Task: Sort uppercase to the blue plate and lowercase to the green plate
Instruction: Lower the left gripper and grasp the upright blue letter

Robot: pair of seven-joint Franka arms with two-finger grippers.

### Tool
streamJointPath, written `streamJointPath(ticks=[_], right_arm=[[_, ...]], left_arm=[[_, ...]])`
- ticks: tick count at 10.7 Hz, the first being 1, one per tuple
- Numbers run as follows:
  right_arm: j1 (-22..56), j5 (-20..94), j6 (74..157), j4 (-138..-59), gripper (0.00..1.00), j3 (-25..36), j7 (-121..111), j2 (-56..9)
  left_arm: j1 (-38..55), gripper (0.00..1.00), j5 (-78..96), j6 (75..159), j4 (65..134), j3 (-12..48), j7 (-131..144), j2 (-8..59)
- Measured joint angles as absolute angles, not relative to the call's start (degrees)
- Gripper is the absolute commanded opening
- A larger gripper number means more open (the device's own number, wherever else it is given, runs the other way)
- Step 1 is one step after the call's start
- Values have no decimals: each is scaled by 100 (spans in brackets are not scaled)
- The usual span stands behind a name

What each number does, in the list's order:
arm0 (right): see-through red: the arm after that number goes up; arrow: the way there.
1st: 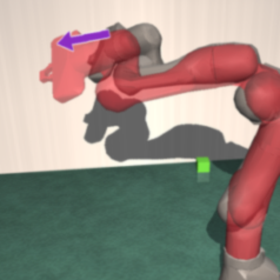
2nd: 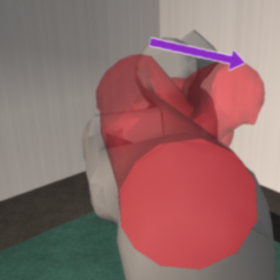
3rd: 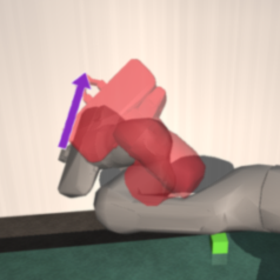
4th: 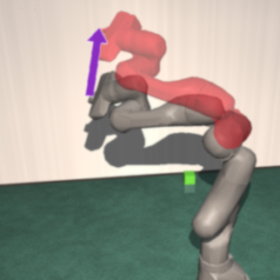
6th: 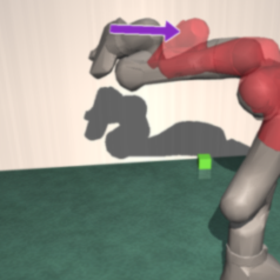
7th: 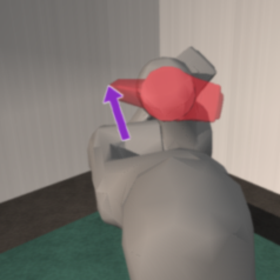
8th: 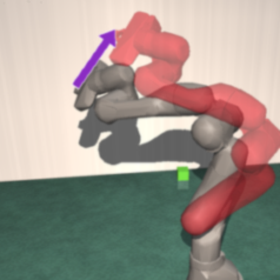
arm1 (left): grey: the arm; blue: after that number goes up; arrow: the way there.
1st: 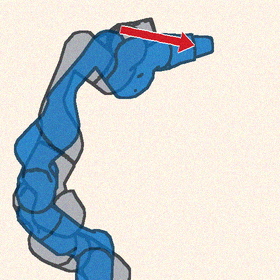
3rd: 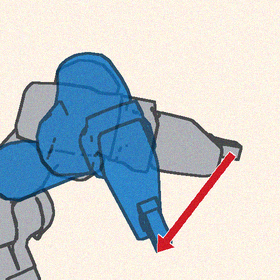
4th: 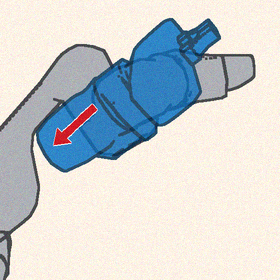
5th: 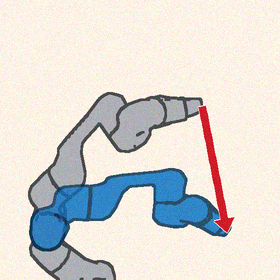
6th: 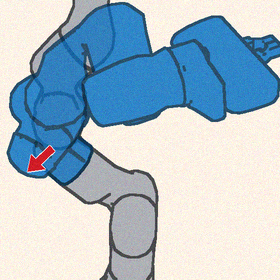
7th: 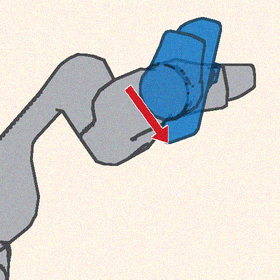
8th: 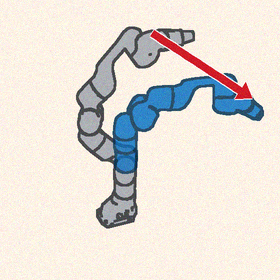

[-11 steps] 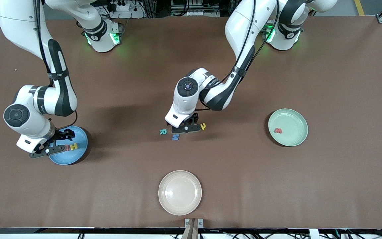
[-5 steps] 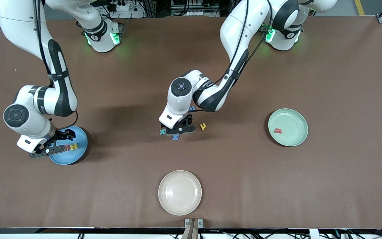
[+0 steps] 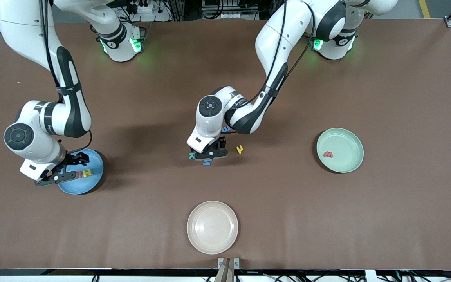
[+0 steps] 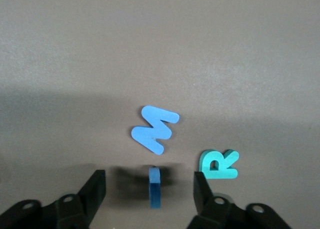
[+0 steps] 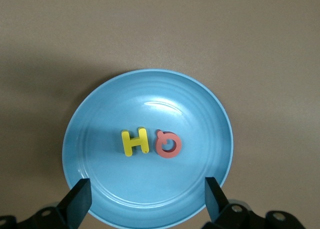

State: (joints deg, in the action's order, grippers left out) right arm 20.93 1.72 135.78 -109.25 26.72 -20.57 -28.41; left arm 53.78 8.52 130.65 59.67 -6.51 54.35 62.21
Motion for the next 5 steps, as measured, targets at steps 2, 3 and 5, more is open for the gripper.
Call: streamJointPath(ticks=[2,3,5], right_arm=[[2093,174,13577,-10926,100,2672,-2057,-2842],[2093,175,13575,-10929,100,2672,-2057,-2843],[2093,177,13572,-10946,100,2672,-2057,-2847]], left_arm=[[5423,47,852,13065,5929,-709,5440,6257],[5428,46,852,13064,5923,-730,5440,6268],[5433,46,852,13063,5915,-753,5440,6289]])
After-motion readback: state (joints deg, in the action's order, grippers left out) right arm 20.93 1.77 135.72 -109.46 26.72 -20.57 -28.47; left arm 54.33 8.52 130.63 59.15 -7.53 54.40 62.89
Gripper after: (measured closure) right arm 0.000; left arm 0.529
